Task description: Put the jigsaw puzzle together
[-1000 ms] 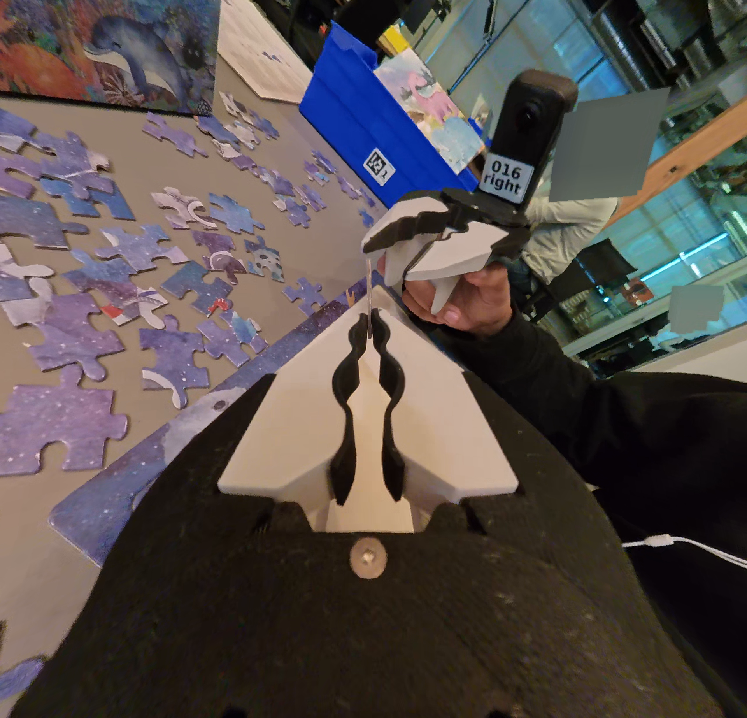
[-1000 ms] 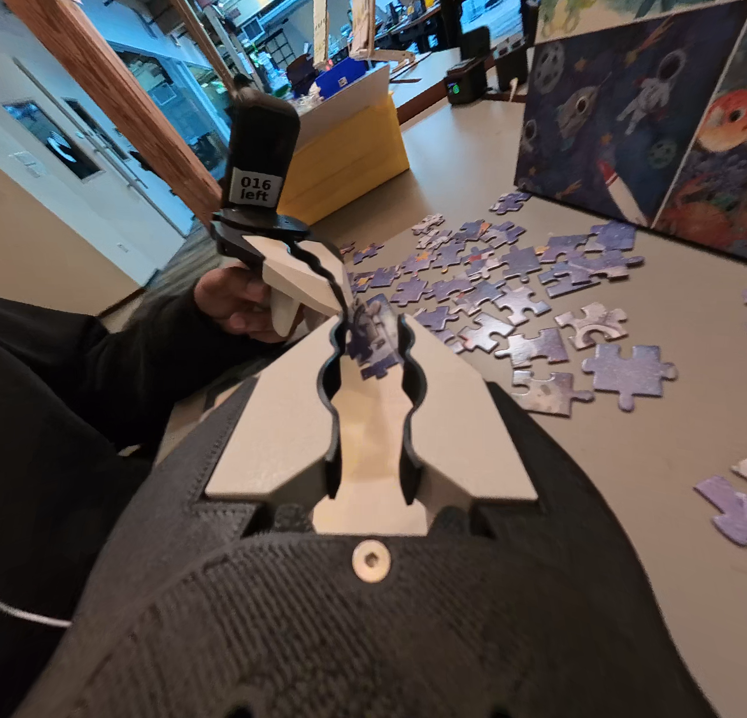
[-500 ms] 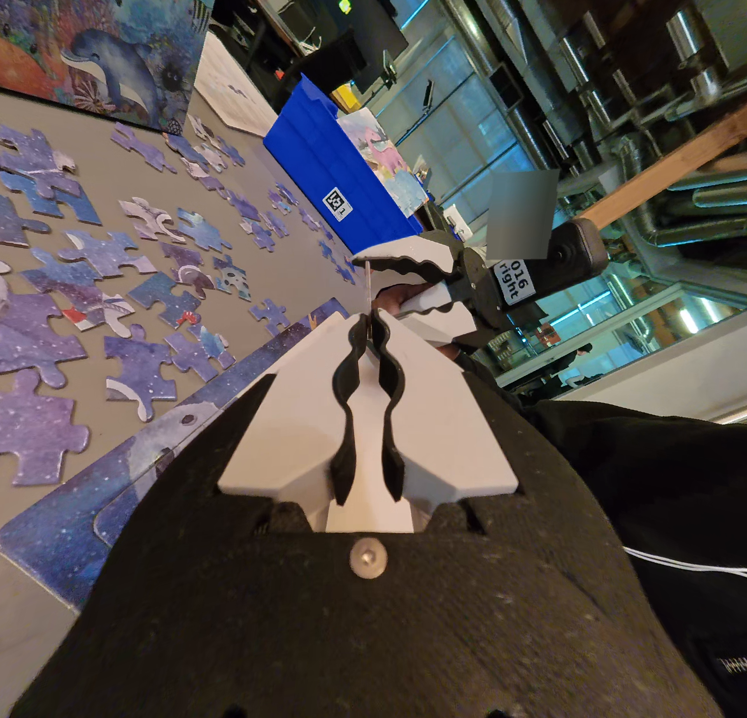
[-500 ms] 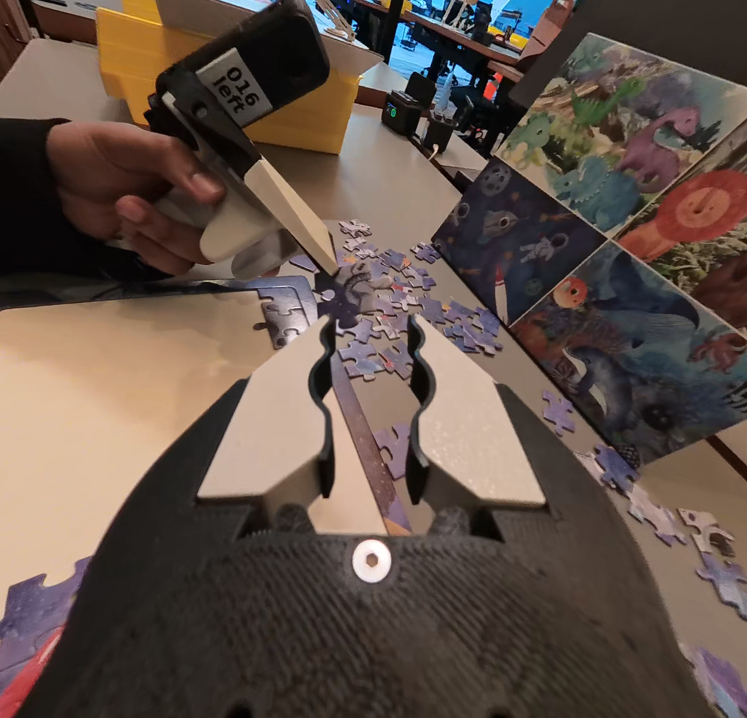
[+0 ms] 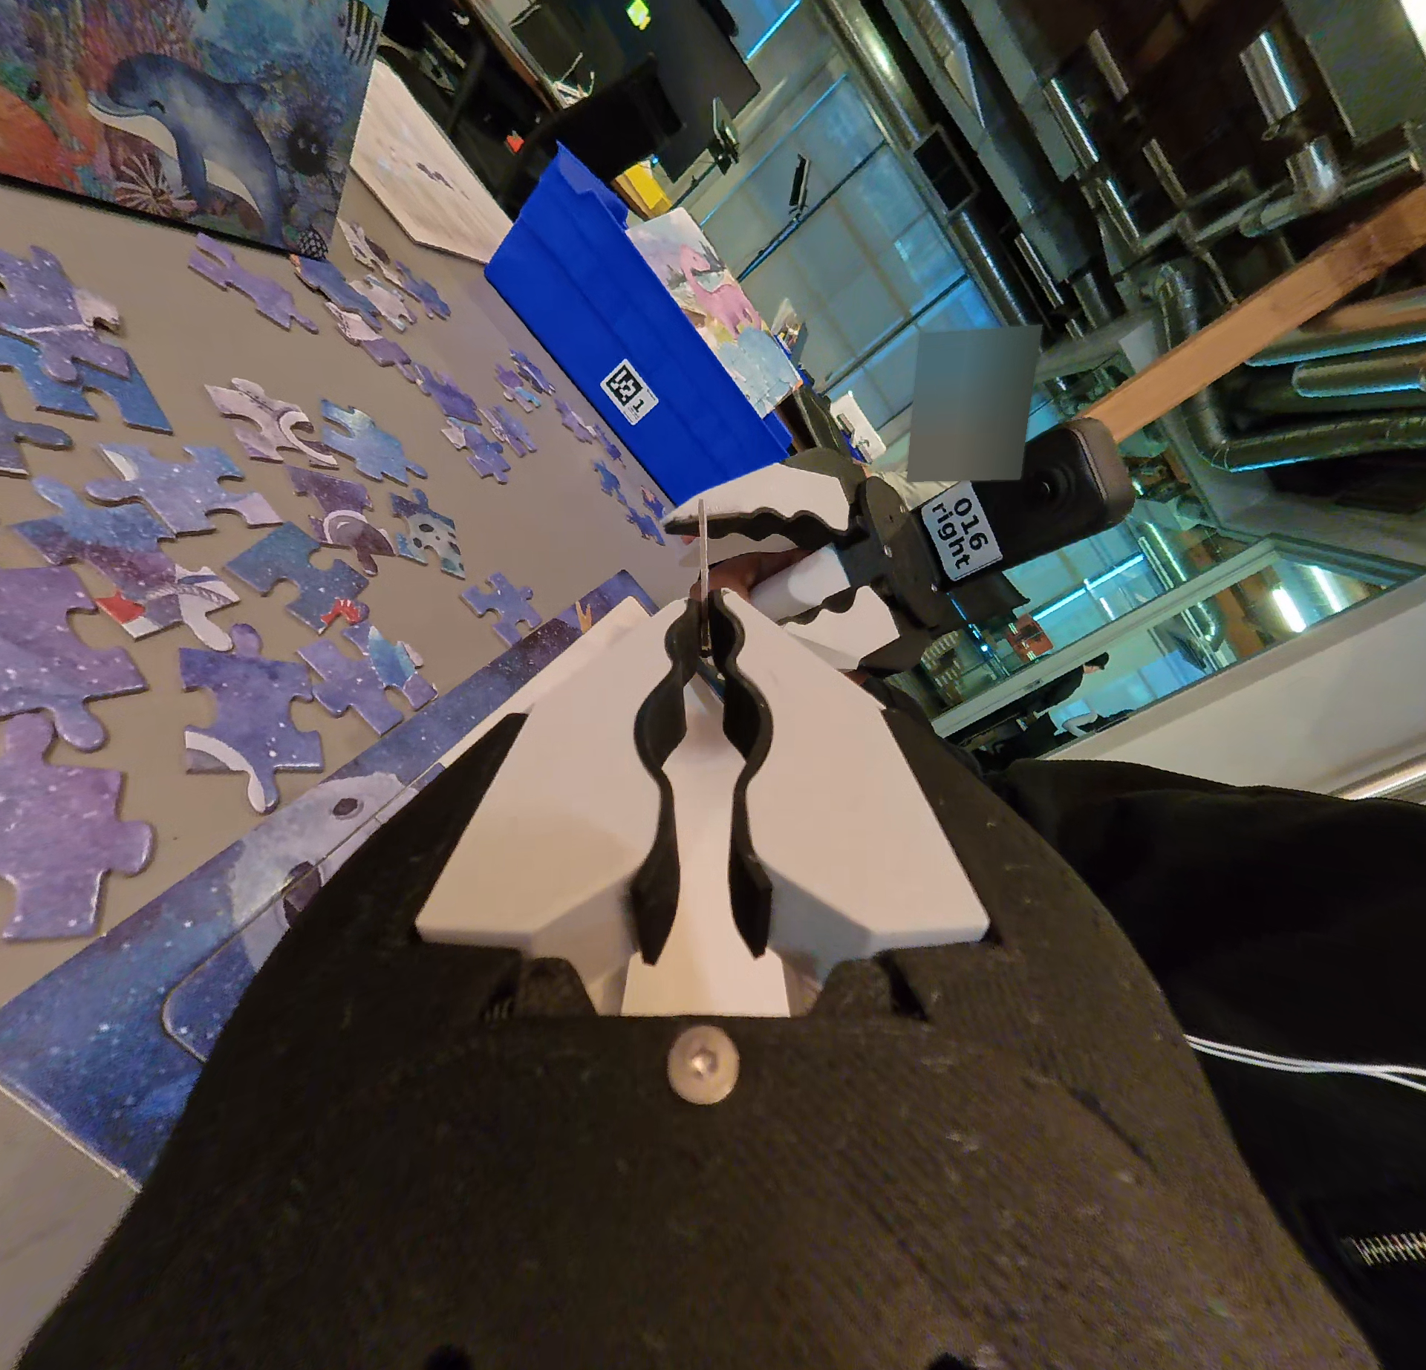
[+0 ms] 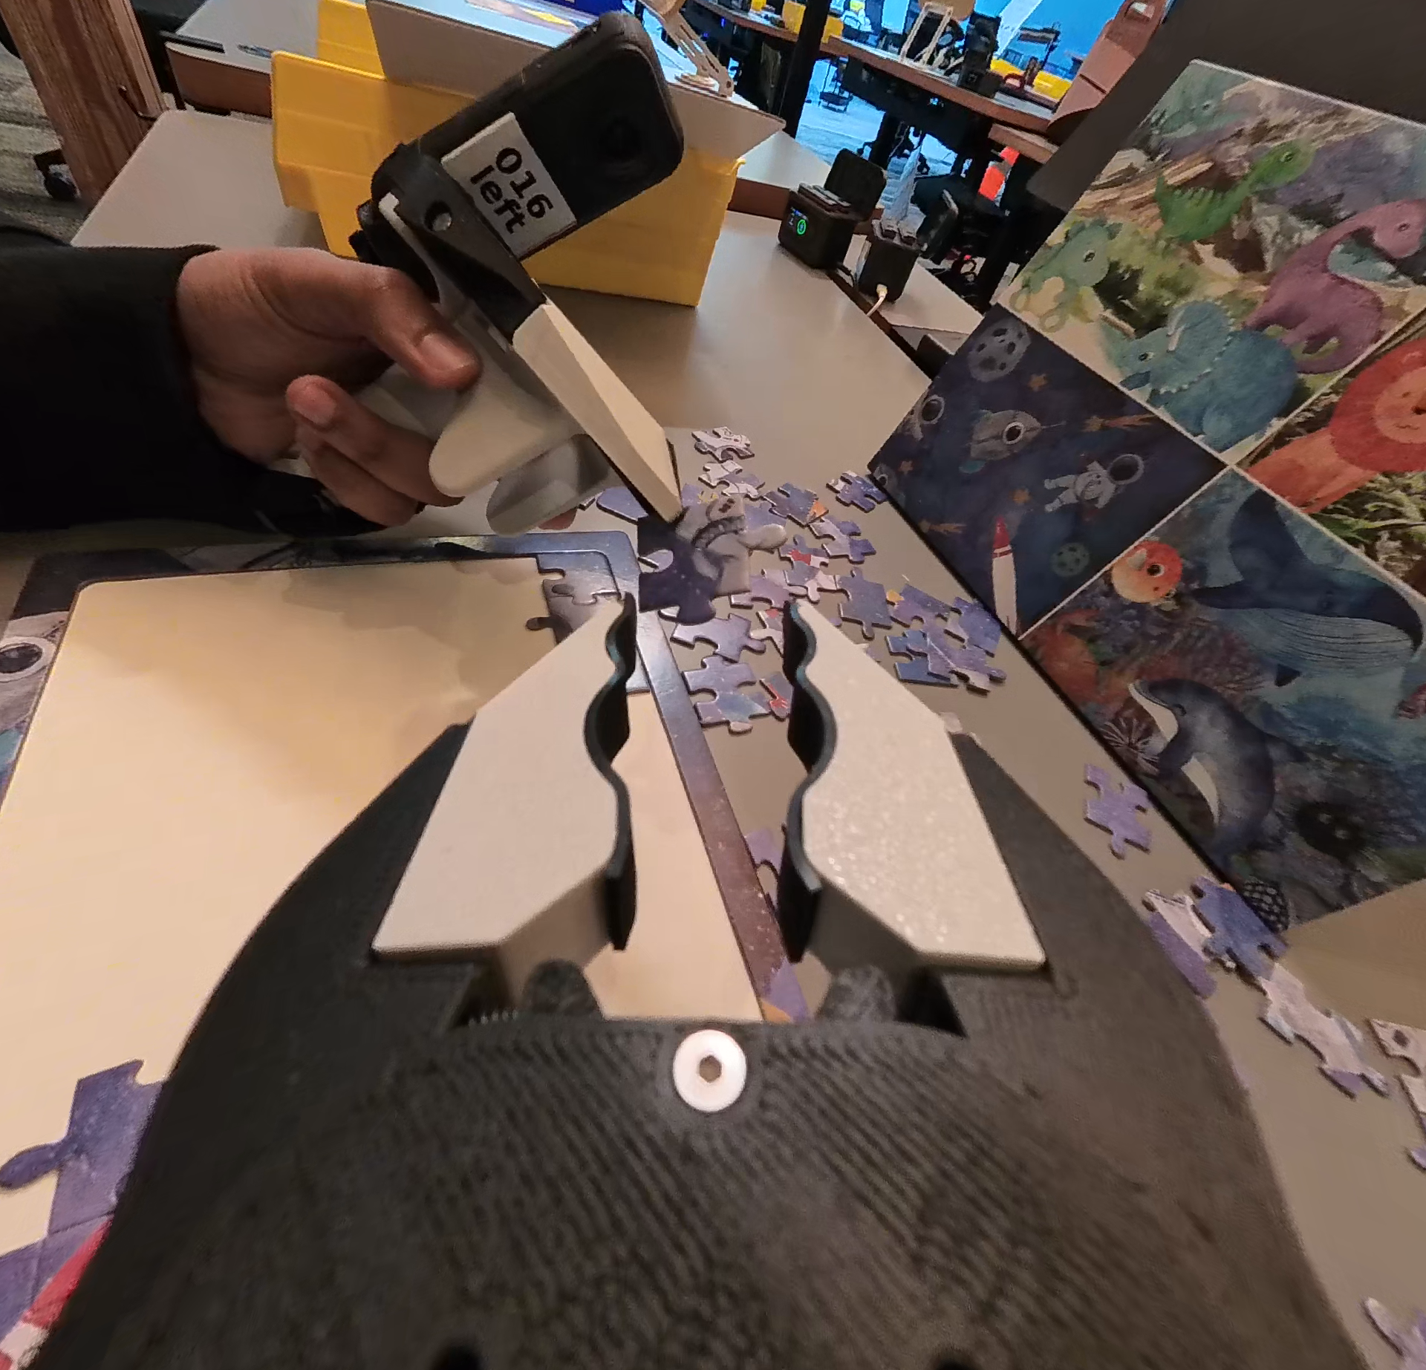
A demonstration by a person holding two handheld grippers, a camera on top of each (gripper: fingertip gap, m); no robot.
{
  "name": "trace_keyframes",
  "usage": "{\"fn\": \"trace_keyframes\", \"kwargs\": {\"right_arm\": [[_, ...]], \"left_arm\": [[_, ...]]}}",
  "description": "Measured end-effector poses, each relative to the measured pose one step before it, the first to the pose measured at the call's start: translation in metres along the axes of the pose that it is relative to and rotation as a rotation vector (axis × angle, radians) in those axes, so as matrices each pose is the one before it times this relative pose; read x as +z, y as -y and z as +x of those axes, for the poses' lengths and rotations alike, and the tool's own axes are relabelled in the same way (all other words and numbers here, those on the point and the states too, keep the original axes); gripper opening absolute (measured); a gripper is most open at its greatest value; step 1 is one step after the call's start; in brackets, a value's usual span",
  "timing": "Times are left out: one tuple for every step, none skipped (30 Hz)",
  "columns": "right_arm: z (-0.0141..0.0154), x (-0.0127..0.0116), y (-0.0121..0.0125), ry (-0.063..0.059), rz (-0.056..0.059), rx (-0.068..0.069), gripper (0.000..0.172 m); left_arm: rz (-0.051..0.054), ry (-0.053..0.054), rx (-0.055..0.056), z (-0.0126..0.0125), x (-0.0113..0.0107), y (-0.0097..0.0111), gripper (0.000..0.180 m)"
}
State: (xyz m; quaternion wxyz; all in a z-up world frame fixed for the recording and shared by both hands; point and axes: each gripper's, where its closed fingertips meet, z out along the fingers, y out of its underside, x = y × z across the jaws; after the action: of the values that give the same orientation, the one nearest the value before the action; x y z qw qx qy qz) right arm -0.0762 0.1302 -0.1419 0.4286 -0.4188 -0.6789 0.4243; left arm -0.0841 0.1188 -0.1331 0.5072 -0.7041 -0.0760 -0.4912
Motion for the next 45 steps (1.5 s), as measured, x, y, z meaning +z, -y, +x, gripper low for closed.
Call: {"fn": "trace_keyframes", "kwargs": {"right_arm": [[-0.00011,-0.0002,0.00034,-0.0004,0.0009,-0.0021,0.036],[-0.00001,-0.00021,0.00035,-0.0005,0.0012,-0.0021,0.036],[-0.00007,-0.0001,0.00039,0.0,0.0013,-0.0018,0.036],[-0.00024,-0.00012,0.00021,0.0008,0.0007,-0.0013,0.035],[-0.00046,0.00009,0.0,0.0022,0.0002,-0.0009,0.035],[-0.0005,0.00014,-0.00006,0.0026,-0.0003,-0.0006,0.035],[-0.00054,0.00032,-0.00035,0.0024,-0.0015,-0.0009,0.035],[-0.00053,0.00027,-0.0003,0.0019,-0.0013,-0.0017,0.034],[-0.00052,0.00022,-0.0001,0.0013,-0.0006,-0.002,0.034],[-0.00043,0.00017,-0.00004,0.0014,-0.0006,-0.0018,0.034],[-0.00029,0.00014,-0.00007,0.001,-0.0006,-0.0018,0.033],[-0.00029,0.0,0.0001,0.0002,0.0,-0.0021,0.033],[-0.00017,-0.00006,0.00017,-0.0001,0.0009,-0.0022,0.033],[-0.00017,-0.00007,0.0003,-0.0001,0.0011,-0.0018,0.032],[-0.00005,-0.00016,0.00015,-0.0001,0.0005,-0.0009,0.032],[-0.00012,-0.00002,0.0001,0.0007,-0.0002,-0.0006,0.031],[-0.00021,-0.00002,0.0001,0.0005,0.0004,-0.001,0.031],[-0.00009,-0.00002,0.00009,-0.0002,0.0003,-0.0014,0.03],[-0.00005,0.0,-0.00002,-0.0002,-0.0006,-0.0015,0.03],[-0.00022,0.00005,0.00006,0.0003,-0.0003,-0.0014,0.03],[-0.00017,-0.0001,0.00011,0.0001,0.0006,-0.0013,0.029],[-0.00027,0.00002,0.00015,-0.0001,0.0003,-0.0017,0.029],[-0.00017,-0.00001,0.00009,-0.0004,-0.0001,-0.0024,0.028],[-0.00004,-0.00014,0.00014,-0.0012,-0.0003,-0.0027,0.028],[0.00002,-0.00005,0.00015,-0.0016,-0.0004,-0.0024,0.028],[0.00003,-0.00004,0.00005,-0.0013,-0.0002,-0.0021,0.028],[0.00005,0.00003,0.00004,-0.0008,-0.0002,-0.0018,0.027],[-0.00008,-0.00005,0.00004,-0.0003,-0.0001,-0.0012,0.027],[-0.00008,-0.00009,-0.00002,0.0002,-0.0003,-0.001,0.027],[-0.00009,0.0,-0.00002,0.0006,-0.0004,-0.0012,0.027],[-0.00019,-0.00006,0.00003,0.0005,-0.0001,-0.0014,0.027],[-0.00015,-0.00007,0.00014,0.0003,0.0,-0.0011,0.027],[-0.00011,-0.00009,0.00011,0.0007,0.0001,-0.0011,0.027],[-0.00019,-0.00009,0.00012,0.001,0.0001,-0.0007,0.027],[-0.00009,-0.0001,0.00012,0.0005,0.0003,0.0001,0.027],[0.00005,-0.00004,-0.00008,0.0001,-0.0003,0.0004,0.027],[0.0,0.00002,-0.00027,-0.0001,-0.0014,0.0002,0.027],[0.00012,0.00009,-0.0003,-0.0001,-0.0015,0.0002,0.027],[0.00002,0.00004,-0.00022,0.0004,-0.0008,0.0004,0.027],[-0.00018,0.00019,-0.00026,0.001,-0.0008,0.0008,0.027],[-0.00026,0.00022,-0.00036,0.0018,-0.0017,0.0007,0.027],[-0.00028,0.00021,-0.00039,0.0017,-0.0021,-0.0001,0.027],[-0.00043,0.00019,-0.00044,0.0013,-0.0022,-0.0007,0.027],[-0.00037,0.00024,-0.00036,0.0014,-0.0024,-0.0009,0.027],[-0.00036,0.00024,-0.00035,0.0018,-0.0021,-0.0005,0.027]], "left_arm": [[-0.0005,-0.0011,-0.0006,0.00012,-0.00004,-0.00014,0.0],[-0.0009,-0.0006,0.0002,0.00008,0.00008,-0.00013,0.0],[-0.0017,-0.0009,0.0002,0.00014,0.00016,-0.00026,0.0],[-0.0019,-0.0019,-0.0001,0.00025,0.00023,-0.00024,0.0],[-0.0017,-0.0007,0.0001,0.00009,0.00023,-0.00038,0.0],[-0.0014,-0.0002,0.0004,0.00002,0.00018,-0.00022,0.0],[-0.0007,-0.0002,0.0007,0.0001,0.00002,-0.00009,0.0],[-0.0003,-0.0005,0.0001,0.00007,0.00012,-0.00006,0.0],[-0.0001,-0.0007,-0.0004,0.0,-0.00007,-0.00002,0.0],[-0.0003,-0.0007,-0.0006,0.00002,0.00005,-0.00006,0.0],[-0.0008,-0.0007,-0.0005,0.00001,0.00002,-0.00012,0.0],[-0.0008,-0.0004,-0.0001,0.00007,0.00008,-0.00012,0.0],[-0.0008,-0.0002,0.0,0.00005,0.00009,-0.00012,0.0],[-0.0012,-0.0003,-0.0001,-0.00003,0.00006,-0.00024,0.0],[-0.0013,-0.0005,-0.0001,0.00002,0.00019,-0.00027,0.0],[-0.0007,-0.0002,-0.0004,0.00006,0.00009,-0.00011,0.0],[-0.0005,-0.0002,-0.0003,-0.00007,0.00005,-0.00008,0.0],[-0.0002,-0.0004,0.0,0.00001,0.00006,0.00001,0.0],[-0.0001,-0.0003,-0.0002,0.00005,-0.00001,-0.00001,0.0],[-0.0002,0.0,-0.0006,-0.00012,-0.00002,-0.00016,0.0],[0.0004,-0.0001,-0.0009,-0.00005,-0.00003,0.00006,0.0],[0.0006,-0.001,-0.0004,0.00012,-0.00002,0.00014,0.0],[-0.0002,-0.0004,-0.0002,-0.00001,-0.00002,-0.00009,0.0],[-0.0003,0.0001,0.0,0.0,0.00012,-0.00005,0.0],[0.0,-0.0005,-0.0002,0.00008,0.0,0.0,0.0],[-0.0001,-0.0006,-0.0006,0.00005,0.0,-0.00007,0.0],[-0.0002,-0.0002,-0.0005,-0.00003,0.0,0.00008,0.0],[-0.0001,-0.0002,-0.0007,-0.00008,-0.00001,-0.00014,0.0],[-0.0009,-0.0013,-0.0008,0.00012,0.00002,-0.00014,0.0],[-0.0013,-0.0007,-0.0007,-0.00003,-0.00008,-0.00014,0.0],[-0.0007,-0.0007,-0.0006,0.00001,-0.00011,-0.0001,0.0],[-0.0002,-0.0009,0.0001,0.00012,-0.00001,-0.00002,0.0],[0.0001,0.0009,0.0007,-0.00013,-0.00007,-0.00003,0.0],[0.0008,0.0035,0.0017,-0.00043,-0.00016,0.00021,0.0],[0.0019,0.0124,0.0024,-0.00168,-0.00031,0.00032,0.002],[0.0054,0.0213,0.0047,-0.00287,-0.00045,0.00115,0.009],[0.0051,0.0114,0.0113,-0.00091,-0.0009,0.00141,0.013],[0.0089,0.0032,0.0135,0.00079,-0.00126,0.00232,0.016],[0.018,0.0054,0.0142,0.00049,-0.00186,0.00366,0.018],[0.022,0.0101,0.0128,-0.00059,-0.00245,0.00438,0.019],[0.0232,0.0141,0.0097,-0.00156,-0.00306,0.0048,0.019],[0.023,0.0155,0.01,-0.00184,-0.00371,0.00532,0.019],[0.0206,0.019,0.0146,-0.00239,-0.00444,0.00546,0.019],[0.0163,0.0281,0.0199,-0.00382,-0.00519,0.00535,0.019],[0.0133,0.0396,0.025,-0.00564,-0.00577,0.00542,0.018]]}}
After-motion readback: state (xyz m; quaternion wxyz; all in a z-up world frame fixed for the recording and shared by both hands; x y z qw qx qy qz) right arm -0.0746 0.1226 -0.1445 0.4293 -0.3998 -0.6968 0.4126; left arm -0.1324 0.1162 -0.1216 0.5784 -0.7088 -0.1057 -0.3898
